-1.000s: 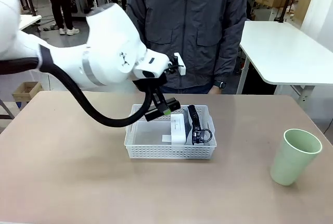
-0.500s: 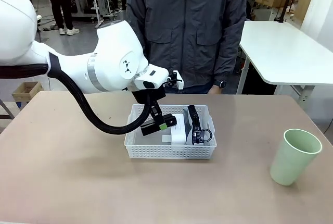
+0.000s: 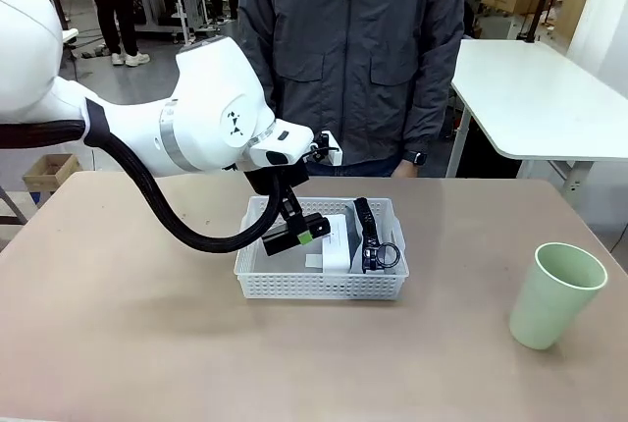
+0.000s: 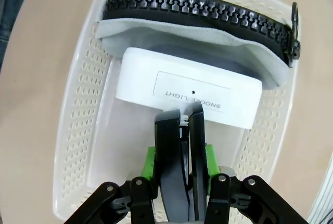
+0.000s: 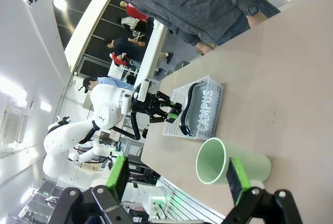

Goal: Efficiently arrange items inside the basket to fit them all.
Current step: Pick up the Stapler and place it inside the Organizing basket.

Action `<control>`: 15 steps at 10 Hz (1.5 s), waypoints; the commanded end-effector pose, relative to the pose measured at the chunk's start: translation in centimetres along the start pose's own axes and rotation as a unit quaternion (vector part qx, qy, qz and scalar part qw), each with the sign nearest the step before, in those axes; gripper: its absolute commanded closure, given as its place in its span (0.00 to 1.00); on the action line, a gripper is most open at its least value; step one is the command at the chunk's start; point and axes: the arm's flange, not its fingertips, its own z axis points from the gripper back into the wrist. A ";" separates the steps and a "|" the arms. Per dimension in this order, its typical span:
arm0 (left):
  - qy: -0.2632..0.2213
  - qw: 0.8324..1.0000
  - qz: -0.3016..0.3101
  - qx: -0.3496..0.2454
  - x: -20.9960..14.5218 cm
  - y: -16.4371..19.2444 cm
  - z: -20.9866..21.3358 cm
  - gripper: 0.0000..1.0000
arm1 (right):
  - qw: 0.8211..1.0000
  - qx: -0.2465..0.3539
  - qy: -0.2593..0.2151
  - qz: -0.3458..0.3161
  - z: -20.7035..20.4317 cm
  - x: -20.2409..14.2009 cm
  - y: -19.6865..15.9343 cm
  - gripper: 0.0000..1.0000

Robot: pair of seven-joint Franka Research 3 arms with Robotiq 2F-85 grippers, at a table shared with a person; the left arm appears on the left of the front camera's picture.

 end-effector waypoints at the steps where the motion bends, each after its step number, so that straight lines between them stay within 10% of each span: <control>1: -0.003 1.000 0.014 -0.005 -0.9 0.2 0.2 0.58 | 1.000 0.011 -0.008 0.014 0.0 0.3 0.1 0.00; 3: -0.008 1.000 0.012 -0.006 -0.9 0.4 0.2 0.51 | 1.000 0.011 -0.008 0.014 0.0 0.3 0.1 0.00; 4: -0.003 1.000 0.004 -0.005 -0.9 0.4 0.1 0.02 | 1.000 0.011 -0.008 0.014 0.0 0.3 0.1 0.00; 12: -0.001 1.000 0.010 0.002 -1.1 0.4 1.1 0.00 | 1.000 0.011 -0.008 0.014 0.0 0.3 0.1 0.00; 15: -0.062 0.996 0.062 0.023 -5.5 -1.0 9.8 0.00 | 1.000 0.011 -0.008 0.014 0.0 0.3 0.1 0.00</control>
